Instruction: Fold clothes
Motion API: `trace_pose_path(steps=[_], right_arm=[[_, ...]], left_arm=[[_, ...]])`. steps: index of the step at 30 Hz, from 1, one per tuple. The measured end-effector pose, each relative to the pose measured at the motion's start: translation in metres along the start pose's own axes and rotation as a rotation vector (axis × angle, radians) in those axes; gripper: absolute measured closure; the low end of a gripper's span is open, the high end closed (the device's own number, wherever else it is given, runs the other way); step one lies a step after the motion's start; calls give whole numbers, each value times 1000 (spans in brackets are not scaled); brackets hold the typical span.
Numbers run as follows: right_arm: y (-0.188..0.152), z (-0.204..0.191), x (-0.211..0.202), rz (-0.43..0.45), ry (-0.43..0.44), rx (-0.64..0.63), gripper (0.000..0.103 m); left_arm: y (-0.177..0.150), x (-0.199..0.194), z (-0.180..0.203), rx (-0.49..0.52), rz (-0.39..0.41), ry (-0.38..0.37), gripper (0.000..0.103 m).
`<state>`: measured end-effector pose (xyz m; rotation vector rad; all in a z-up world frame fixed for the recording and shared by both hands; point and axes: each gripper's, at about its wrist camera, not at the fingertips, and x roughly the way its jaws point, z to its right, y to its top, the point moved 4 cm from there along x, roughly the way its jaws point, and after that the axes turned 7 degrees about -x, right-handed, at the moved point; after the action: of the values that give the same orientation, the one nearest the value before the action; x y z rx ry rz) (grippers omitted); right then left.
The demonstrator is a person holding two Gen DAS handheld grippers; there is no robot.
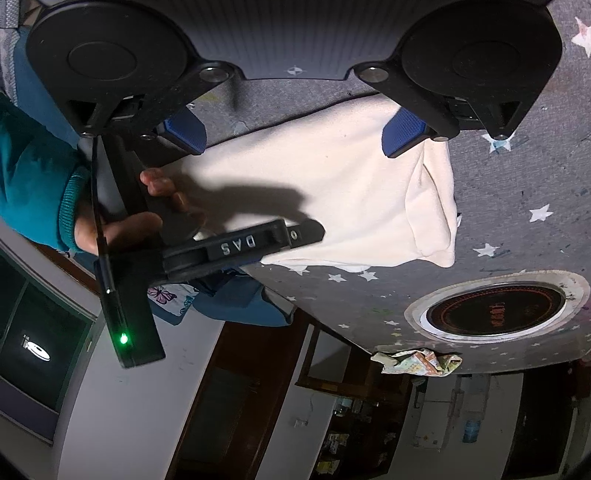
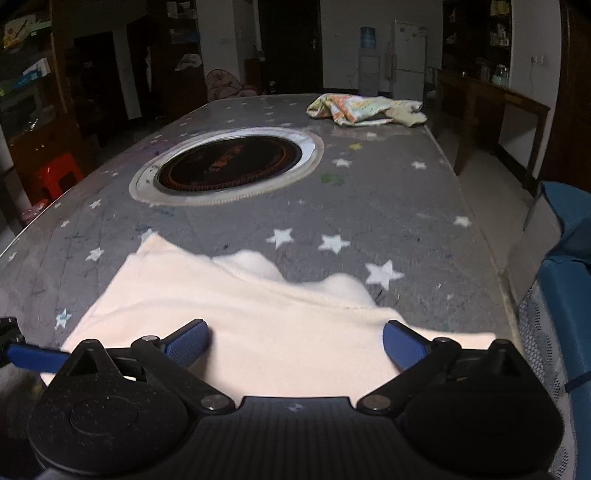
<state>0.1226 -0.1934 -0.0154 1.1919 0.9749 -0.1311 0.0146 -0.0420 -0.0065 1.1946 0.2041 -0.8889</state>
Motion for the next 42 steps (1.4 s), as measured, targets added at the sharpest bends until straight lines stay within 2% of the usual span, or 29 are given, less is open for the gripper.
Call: trace_pose_path(steps=[5,9,12,26,33,42], right_arm=[[17,-17,-3,33,47,-61,2],[21,-30,20,-14,49,-96,2],[19,-32,25,-18,44,-93,1],[5,-17,-36,59,-37,-45,0],[-13,-10,-59,65,-88,4,0],[-34,-10,-82,70,-119,39,0]], left_arm=[[7,-5,-5,-49,-16,-19,0],[9,-9,-5,-44,-24,-12,0],[11,-15,-3,-29,-17,2,0],[15,-26,-2,-41,1,108,0],[11,-27,1,-32,-10,161,0],[8,-32,10,-9,-9,186,0]])
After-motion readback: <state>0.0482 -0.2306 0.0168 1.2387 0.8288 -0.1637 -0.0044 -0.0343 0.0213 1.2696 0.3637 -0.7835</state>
